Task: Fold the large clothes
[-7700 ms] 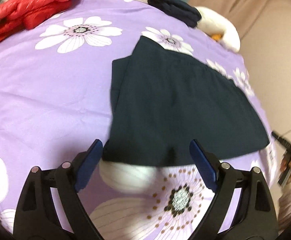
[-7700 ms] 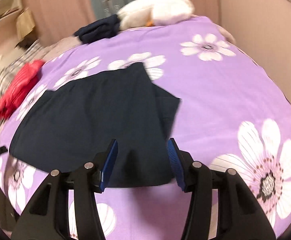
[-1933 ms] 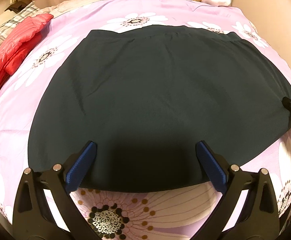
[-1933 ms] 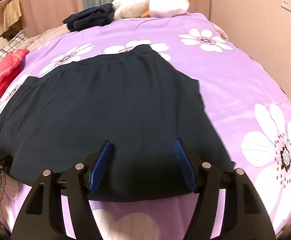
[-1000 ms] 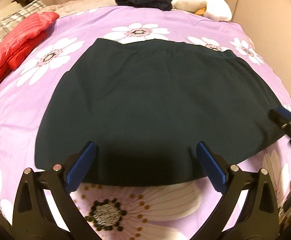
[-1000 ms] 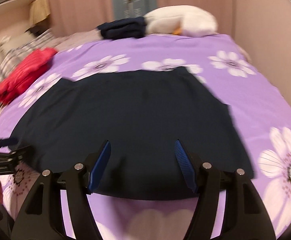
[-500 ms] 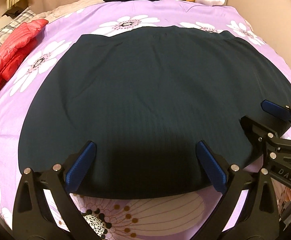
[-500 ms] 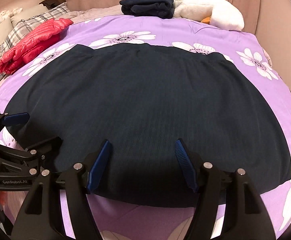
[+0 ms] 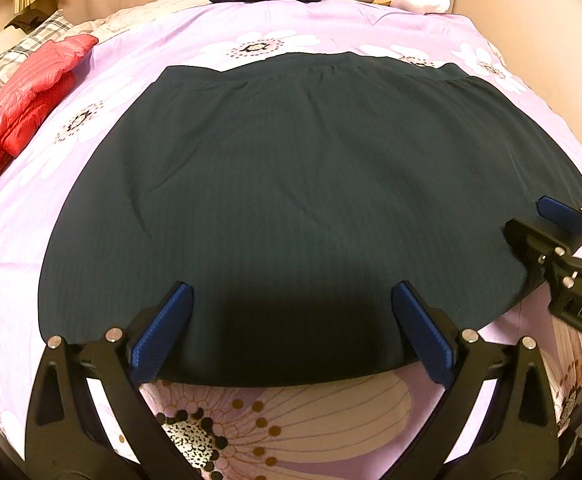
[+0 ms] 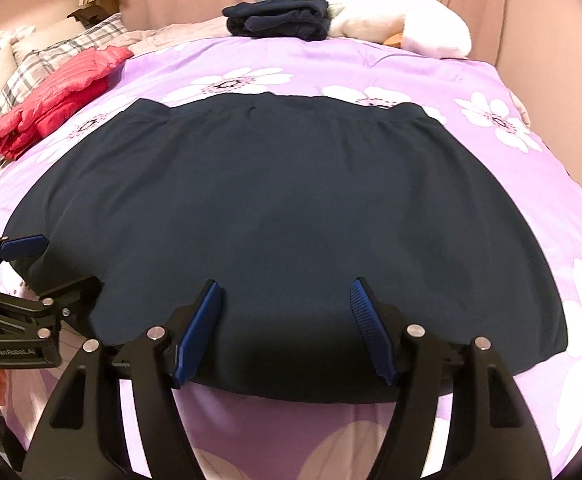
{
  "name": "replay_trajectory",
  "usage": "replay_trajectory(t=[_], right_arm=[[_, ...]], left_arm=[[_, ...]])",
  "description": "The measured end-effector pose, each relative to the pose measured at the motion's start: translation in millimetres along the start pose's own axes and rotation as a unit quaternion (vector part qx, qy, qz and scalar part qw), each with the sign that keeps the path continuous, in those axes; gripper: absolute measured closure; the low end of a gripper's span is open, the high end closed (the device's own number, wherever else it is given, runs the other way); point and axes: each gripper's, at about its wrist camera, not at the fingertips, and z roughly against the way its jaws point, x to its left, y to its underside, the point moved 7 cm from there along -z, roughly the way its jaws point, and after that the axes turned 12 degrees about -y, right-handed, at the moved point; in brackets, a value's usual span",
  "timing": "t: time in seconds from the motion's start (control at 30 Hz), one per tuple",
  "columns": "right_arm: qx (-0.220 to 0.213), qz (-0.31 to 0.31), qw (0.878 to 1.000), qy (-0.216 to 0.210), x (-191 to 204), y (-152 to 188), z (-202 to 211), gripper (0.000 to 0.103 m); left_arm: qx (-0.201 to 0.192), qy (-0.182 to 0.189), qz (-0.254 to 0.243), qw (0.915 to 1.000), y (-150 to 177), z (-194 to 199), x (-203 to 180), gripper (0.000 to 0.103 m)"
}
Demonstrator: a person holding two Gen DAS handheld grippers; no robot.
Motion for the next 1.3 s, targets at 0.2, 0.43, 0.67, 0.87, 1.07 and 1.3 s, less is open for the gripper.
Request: replay_trajectory(t=[0.2, 0.43, 0.67, 0.87, 1.07, 1.3], right_arm=[[-0.005, -0.017, 1.000, 0.016, -18.7, 1.2, 9.7, 0.035], [-0.007, -0.025, 0.999, 0.027, -31.7, 3.6, 17.1, 0.035], [-0.011, -0.039, 0.999, 0.027, -43.6, 5.6, 25.8, 0.035], [-0.009, -0.062, 0.997, 0.046, -62.4, 11.5, 36.7, 0.028], [-0.013, -0.138, 0.989, 0.051, -110.8, 23.1, 58.8, 0.026], [-0.010, -0.128, 0.983, 0.130, -129.3, 24.6, 101.1, 0.025]], left_arm=[[0.004, -0.001, 0.006, 1.0000, 1.9, 1.0, 6.7, 0.002], [0.012, -0.011, 0.013, 0.9998, 5.9, 1.8, 15.9, 0.002], [0.023, -0.020, 0.029, 0.9991, 11.6, 2.6, 28.6, 0.002], [0.029, -0.030, 0.035, 0.9985, 15.7, 10.0, 37.6, 0.002], [0.027, -0.037, 0.029, 0.9985, 18.7, 24.1, 42.7, 0.002], [-0.018, -0.043, 0.035, 0.9983, 0.6, 74.2, 49.3, 0.002]])
